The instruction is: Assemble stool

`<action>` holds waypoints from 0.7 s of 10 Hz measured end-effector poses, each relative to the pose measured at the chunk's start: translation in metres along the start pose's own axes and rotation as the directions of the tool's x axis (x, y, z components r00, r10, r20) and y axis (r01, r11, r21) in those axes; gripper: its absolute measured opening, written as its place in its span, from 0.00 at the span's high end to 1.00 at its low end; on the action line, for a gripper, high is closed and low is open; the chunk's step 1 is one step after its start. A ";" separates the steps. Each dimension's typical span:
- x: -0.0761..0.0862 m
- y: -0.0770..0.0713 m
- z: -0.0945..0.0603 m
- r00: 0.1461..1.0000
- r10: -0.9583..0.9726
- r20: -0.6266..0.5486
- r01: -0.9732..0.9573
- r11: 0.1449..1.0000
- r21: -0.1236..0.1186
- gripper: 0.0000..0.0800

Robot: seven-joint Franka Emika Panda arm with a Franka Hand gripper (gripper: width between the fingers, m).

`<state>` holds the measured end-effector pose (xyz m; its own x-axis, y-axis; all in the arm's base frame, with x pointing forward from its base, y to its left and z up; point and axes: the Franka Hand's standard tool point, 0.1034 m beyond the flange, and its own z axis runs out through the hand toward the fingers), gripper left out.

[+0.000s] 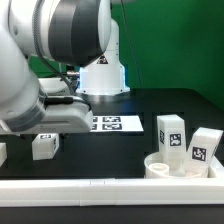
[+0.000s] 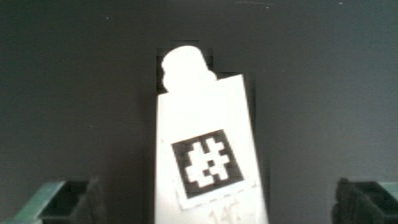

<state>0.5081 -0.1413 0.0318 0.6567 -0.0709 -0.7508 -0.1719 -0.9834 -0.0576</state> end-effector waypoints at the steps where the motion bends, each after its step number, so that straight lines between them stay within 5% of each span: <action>1: -0.005 0.000 0.005 0.998 0.002 0.070 -0.003 1.000 0.007 0.19; 7: 0.010 0.006 0.019 0.997 0.007 0.071 -0.007 1.000 -0.003 0.19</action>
Offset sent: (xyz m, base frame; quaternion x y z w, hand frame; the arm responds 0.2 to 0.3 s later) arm -0.0106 0.0043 -0.0144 -0.0043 -0.0171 -0.0021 0.9998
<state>0.5000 -0.1444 0.0113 0.6014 -0.0657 -0.7962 -0.1739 -0.9835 -0.0501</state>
